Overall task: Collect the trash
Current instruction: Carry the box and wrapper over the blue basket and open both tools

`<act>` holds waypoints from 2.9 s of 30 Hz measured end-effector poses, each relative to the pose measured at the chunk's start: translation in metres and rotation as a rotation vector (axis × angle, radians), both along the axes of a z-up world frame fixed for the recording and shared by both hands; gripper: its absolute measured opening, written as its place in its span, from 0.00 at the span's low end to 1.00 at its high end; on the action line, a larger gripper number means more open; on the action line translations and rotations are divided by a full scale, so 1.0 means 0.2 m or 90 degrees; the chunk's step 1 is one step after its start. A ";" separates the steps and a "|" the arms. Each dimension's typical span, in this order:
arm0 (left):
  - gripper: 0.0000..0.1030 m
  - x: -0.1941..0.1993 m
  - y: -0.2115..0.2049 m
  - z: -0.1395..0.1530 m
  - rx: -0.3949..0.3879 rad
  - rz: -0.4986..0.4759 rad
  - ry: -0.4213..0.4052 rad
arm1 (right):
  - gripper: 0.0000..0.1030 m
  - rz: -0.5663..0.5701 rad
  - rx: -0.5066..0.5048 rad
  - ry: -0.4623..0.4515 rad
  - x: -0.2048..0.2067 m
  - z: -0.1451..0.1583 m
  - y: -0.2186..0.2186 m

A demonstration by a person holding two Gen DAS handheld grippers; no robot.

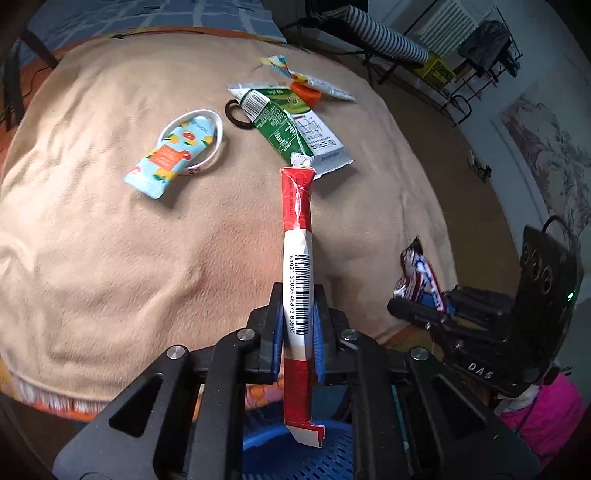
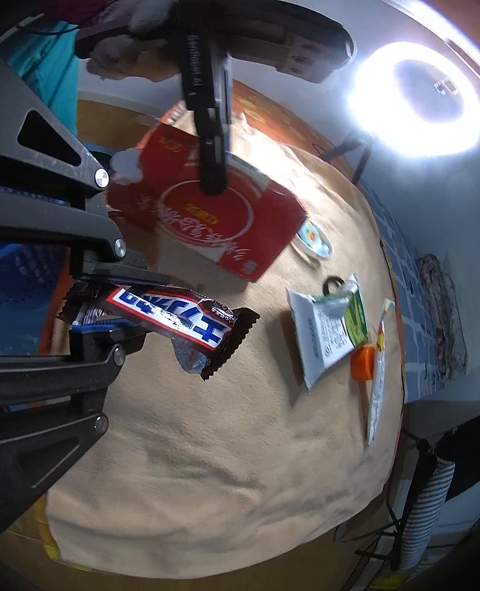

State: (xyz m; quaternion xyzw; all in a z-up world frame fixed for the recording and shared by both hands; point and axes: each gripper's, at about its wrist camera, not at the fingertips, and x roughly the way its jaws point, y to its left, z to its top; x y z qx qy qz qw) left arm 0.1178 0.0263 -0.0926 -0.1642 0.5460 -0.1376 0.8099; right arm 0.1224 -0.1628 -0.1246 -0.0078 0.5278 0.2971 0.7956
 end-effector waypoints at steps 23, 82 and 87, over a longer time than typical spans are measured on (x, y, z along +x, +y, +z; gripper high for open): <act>0.11 -0.86 -0.02 -0.08 -0.003 -0.033 0.065 | 0.14 0.221 -0.048 0.067 -0.82 -0.18 0.14; 0.14 -0.90 -0.11 -0.45 0.145 -0.077 0.153 | 0.52 0.251 -0.100 0.139 -0.91 -0.47 0.27; 0.14 -0.88 -0.10 -0.40 0.141 -0.070 0.139 | 0.53 0.232 -0.090 0.120 -0.87 -0.41 0.24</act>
